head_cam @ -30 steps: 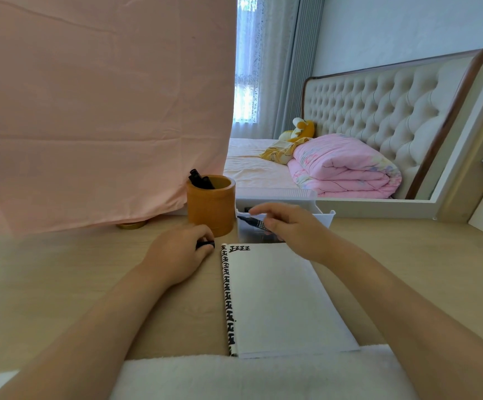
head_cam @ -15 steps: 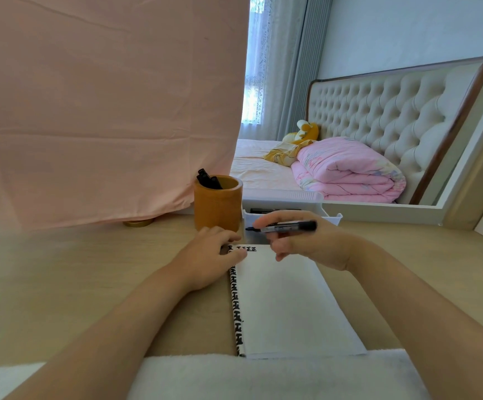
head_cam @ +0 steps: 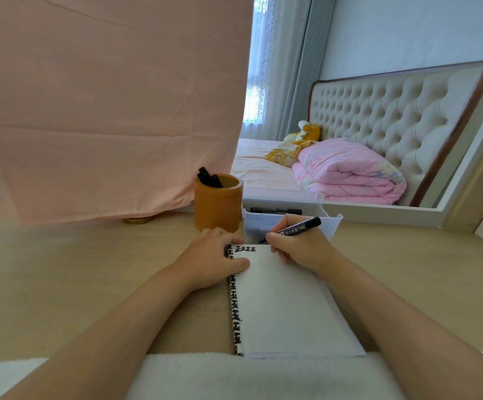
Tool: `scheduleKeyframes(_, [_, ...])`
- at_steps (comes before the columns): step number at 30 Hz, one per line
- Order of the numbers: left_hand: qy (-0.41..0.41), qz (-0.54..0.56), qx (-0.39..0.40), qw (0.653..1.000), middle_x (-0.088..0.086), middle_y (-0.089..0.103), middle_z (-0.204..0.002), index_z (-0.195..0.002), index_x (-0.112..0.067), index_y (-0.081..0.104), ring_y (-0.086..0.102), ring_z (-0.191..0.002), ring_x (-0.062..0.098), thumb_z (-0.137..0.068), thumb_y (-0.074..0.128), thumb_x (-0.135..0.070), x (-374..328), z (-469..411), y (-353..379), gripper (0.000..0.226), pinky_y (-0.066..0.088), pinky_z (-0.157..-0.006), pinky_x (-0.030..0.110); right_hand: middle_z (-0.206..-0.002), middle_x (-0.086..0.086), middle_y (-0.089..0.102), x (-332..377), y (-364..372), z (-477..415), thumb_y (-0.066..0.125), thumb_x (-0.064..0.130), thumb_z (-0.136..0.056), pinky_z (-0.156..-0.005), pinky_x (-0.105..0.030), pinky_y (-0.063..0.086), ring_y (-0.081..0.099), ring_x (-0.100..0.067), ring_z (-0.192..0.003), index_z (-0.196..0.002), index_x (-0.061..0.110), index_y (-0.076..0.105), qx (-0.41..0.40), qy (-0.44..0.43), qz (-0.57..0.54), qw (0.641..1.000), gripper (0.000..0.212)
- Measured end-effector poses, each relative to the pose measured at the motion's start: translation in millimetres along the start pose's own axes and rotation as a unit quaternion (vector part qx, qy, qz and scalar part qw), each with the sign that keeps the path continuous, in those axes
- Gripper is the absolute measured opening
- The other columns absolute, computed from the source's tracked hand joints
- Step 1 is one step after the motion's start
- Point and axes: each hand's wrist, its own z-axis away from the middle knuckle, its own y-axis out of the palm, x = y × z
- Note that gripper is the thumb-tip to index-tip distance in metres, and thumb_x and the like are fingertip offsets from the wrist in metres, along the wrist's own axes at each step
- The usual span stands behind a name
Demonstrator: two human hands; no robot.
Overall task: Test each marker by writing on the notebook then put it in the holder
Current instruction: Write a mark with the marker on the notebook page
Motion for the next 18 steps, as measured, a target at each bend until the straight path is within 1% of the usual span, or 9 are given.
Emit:
scheduleKeyframes(2, [-0.001, -0.005, -0.009, 1.0, -0.01, 0.048, -0.129, -0.13, -0.041, 0.053, 0.033, -0.125, 0.01, -0.086, 0.061, -0.055, -0.2, 0.0, 1.7, 0.047, 0.034, -0.101, 0.032, -0.06, -0.004, 0.068, -0.5, 3.1, 0.6, 0.066, 0.006, -0.086, -0.051, -0.026, 0.046, 0.056, -0.018, -0.046, -0.074, 0.01, 0.059, 0.002, 0.001, 0.012, 1.0, 0.014])
scheduleKeyframes(5, [-0.005, -0.005, -0.017, 1.0, -0.01, 0.049, -0.126, -0.128, -0.041, 0.055, 0.034, -0.124, 0.01, -0.084, 0.064, -0.055, -0.2, -0.1, 3.5, 0.047, 0.034, -0.102, 0.032, -0.054, 0.001, 0.064, -2.1, 5.8, 0.9, 0.067, 0.007, -0.085, -0.05, -0.025, 0.044, 0.053, -0.015, -0.045, -0.072, 0.012, 0.057, 0.001, 0.012, 0.018, 1.0, 0.017])
scheduleKeyframes(9, [-0.008, -0.007, -0.017, 1.0, -0.01, 0.05, -0.123, -0.125, -0.042, 0.056, 0.035, -0.121, 0.01, -0.083, 0.065, -0.055, -0.6, -1.1, 3.7, 0.046, 0.034, -0.103, 0.033, -0.053, 0.009, 0.06, -5.8, 7.0, -1.3, 0.072, 0.012, -0.082, -0.048, -0.022, 0.04, 0.049, -0.004, -0.045, -0.066, 0.018, 0.057, -0.007, 0.019, 0.032, 0.999, 0.023])
scheduleKeyframes(14, [-0.009, -0.007, -0.014, 1.0, -0.011, 0.05, -0.124, -0.127, -0.041, 0.056, 0.035, -0.121, 0.01, -0.082, 0.065, -0.056, -0.3, -1.0, 3.2, 0.048, 0.035, -0.102, 0.033, -0.055, 0.001, 0.061, -10.4, 7.9, -2.8, 0.071, 0.012, -0.083, -0.049, -0.025, 0.041, 0.05, -0.012, -0.046, -0.07, 0.014, 0.057, -0.001, 0.017, 0.019, 1.0, 0.019])
scheduleKeyframes(16, [-0.011, -0.009, -0.012, 1.0, -0.011, 0.049, -0.125, -0.128, -0.041, 0.055, 0.035, -0.122, 0.009, -0.083, 0.064, -0.057, -0.3, -1.1, 3.0, 0.049, 0.035, -0.101, 0.032, -0.057, 0.001, 0.063, -10.9, 8.1, -3.4, 0.072, 0.014, -0.082, -0.05, -0.024, 0.042, 0.051, -0.01, -0.047, -0.068, 0.018, 0.057, 0.001, 0.013, 0.024, 1.0, 0.021])
scheduleKeyframes(18, [-0.012, -0.012, -0.01, 1.0, -0.011, 0.049, -0.126, -0.129, -0.041, 0.055, 0.035, -0.122, 0.009, -0.083, 0.064, -0.058, -0.2, -1.4, 3.1, 0.05, 0.035, -0.101, 0.032, -0.064, 0.0, 0.067, -11.4, 8.7, -4.5, 0.073, 0.016, -0.081, -0.052, -0.022, 0.043, 0.053, -0.007, -0.052, -0.065, 0.02, 0.057, 0.004, 0.008, 0.044, 0.999, 0.023])
